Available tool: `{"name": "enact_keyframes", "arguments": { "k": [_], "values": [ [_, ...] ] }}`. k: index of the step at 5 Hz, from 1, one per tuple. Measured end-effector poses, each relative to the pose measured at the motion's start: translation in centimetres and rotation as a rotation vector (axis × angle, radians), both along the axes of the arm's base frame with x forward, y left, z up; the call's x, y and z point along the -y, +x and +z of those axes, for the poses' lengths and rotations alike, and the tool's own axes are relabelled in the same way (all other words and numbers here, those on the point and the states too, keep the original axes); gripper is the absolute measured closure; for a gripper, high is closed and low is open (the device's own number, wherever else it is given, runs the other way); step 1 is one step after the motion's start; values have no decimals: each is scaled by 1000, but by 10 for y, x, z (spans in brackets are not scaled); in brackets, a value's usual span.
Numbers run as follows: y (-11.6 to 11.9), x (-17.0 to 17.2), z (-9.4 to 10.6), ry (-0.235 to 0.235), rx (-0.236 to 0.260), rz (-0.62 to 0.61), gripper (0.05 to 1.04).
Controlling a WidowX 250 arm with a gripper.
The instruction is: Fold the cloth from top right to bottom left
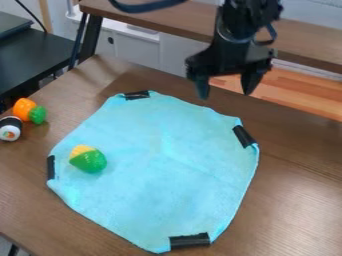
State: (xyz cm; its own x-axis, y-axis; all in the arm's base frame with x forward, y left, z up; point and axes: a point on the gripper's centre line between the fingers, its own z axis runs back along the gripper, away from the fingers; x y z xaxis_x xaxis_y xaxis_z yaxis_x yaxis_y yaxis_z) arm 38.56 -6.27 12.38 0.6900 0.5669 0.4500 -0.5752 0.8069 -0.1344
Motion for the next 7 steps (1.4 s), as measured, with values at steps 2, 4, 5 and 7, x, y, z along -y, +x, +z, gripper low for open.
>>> {"name": "enact_keyframes", "arguments": {
  "k": [2, 4, 5, 7],
  "values": [
    [29, 9, -32, 14, -27, 1, 82],
    [59, 17, -56, 14, -45, 27, 82],
    [67, 18, -72, 26, -59, 32, 82],
    [74, 15, -93, 63, -63, 53, 82]
  ]
}}
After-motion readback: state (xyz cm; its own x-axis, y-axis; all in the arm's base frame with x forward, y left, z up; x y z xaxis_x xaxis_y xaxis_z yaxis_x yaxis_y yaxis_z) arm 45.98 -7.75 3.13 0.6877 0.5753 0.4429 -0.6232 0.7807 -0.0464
